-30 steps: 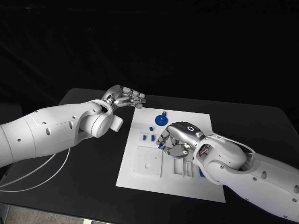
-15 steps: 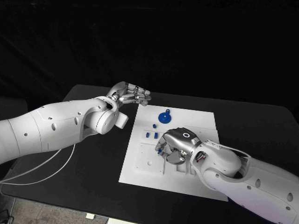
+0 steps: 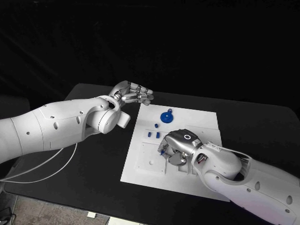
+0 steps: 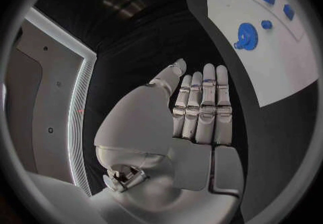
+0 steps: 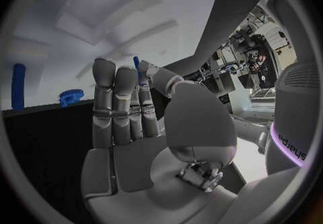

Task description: Assemble the parts on the task board

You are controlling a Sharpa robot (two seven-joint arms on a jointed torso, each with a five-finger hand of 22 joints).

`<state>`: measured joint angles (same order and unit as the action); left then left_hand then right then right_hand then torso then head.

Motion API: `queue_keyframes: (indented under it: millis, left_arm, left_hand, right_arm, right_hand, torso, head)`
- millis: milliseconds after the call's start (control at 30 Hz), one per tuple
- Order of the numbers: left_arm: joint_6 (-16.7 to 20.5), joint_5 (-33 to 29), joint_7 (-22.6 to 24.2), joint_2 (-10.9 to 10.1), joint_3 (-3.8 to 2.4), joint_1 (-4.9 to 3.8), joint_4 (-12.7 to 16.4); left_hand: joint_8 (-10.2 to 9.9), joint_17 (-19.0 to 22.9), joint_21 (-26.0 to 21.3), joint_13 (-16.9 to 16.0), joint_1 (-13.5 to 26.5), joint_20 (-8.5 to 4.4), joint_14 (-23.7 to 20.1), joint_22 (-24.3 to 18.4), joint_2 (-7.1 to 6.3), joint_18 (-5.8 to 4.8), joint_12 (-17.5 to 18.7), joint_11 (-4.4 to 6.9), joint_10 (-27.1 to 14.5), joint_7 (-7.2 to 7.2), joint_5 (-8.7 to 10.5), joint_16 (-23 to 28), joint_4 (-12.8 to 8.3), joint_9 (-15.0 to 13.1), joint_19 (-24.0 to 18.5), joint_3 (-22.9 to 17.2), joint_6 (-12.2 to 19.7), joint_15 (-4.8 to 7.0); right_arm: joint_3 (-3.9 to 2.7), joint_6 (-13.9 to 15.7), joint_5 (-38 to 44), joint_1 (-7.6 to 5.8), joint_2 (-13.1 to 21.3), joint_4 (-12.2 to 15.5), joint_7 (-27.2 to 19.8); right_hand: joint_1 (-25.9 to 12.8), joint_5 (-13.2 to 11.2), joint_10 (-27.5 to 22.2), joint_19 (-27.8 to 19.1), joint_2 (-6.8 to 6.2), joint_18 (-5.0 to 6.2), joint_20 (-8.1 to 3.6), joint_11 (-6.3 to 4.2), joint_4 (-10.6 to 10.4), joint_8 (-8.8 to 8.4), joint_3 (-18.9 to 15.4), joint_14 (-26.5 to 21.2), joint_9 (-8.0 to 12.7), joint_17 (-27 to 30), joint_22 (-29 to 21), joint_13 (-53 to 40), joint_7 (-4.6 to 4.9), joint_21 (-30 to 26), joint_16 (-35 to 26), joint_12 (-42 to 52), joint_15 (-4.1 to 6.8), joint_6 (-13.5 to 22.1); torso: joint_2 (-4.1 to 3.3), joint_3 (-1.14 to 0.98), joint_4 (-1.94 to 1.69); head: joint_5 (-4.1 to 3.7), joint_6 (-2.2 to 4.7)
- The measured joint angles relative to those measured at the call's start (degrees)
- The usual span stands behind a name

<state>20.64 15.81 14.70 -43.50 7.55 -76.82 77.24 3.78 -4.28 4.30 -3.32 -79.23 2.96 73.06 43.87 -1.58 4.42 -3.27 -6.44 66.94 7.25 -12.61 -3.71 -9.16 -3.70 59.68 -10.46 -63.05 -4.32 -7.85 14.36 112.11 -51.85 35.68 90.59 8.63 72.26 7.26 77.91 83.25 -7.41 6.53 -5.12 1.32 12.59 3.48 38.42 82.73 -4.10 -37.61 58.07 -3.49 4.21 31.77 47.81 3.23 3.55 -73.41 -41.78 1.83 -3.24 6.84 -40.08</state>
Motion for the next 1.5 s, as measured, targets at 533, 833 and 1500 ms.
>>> queue_keyframes:
  millis: [533,833,1500]
  left_arm:
    - [-0.07,0.03,0.06,-0.08,0.0,0.0,0.13]
    - [-0.13,0.03,0.05,-0.1,0.0,0.0,0.14]
    - [-0.49,0.03,-0.14,-0.14,0.0,0.0,0.19]
  left_hand:
    - [0.0,0.05,0.0,0.0,0.22,0.0,0.0,1.01,0.22,0.0,0.0,0.0,0.0,0.0,0.0,0.0,-0.23,0.0,0.0,0.23,0.0,0.0]
    - [0.0,0.04,0.0,0.0,0.34,0.0,0.0,1.47,0.34,0.0,0.0,0.0,0.0,0.0,0.0,0.0,-0.23,0.0,0.0,0.23,0.0,0.0]
    - [0.0,0.03,0.0,0.0,0.34,0.0,-0.19,1.6,0.34,0.0,0.0,0.0,0.0,0.0,0.0,0.0,-0.23,0.0,0.0,0.23,0.0,-0.2]
  right_arm:
    - [0.64,0.15,0.84,0.13,-0.85,-1.04,0.26]
    - [0.8,0.25,1.02,0.14,-0.93,-1.07,0.37]
    - [1.94,0.57,1.15,0.07,-1.85,-2.54,1.07]
  right_hand:
    - [-0.01,-0.4,-0.01,0.3,-0.01,0.0,-0.1,-0.01,0.15,-0.05,0.2,-0.13,0.02,0.1,0.4,0.0,0.0,-0.51,0.0,-0.17,0.12,0.01]
    - [-0.09,-0.45,-0.01,0.3,-0.09,0.01,-0.1,-0.01,0.08,-0.06,0.27,-0.13,0.03,0.1,0.39,0.01,0.0,-0.51,0.0,-0.23,0.12,0.01]
    - [-1.59,-3.27,-10.19,0.84,-2.2,1.63,1.9,2.97,-2.85,-0.15,-3.36,0.05,0.48,1.11,-0.65,0.22,1.88,-5.97,-0.01,0.23,-1.76,8.08]
  torso:
    - [-0.02,-0.05,0.02]
    - [0.01,-0.04,0.07]
    - [0.04,-0.01,0.04]
  head:
    - [0.43,-0.49]
    - [0.57,-0.73]
    - [0.32,-0.85]
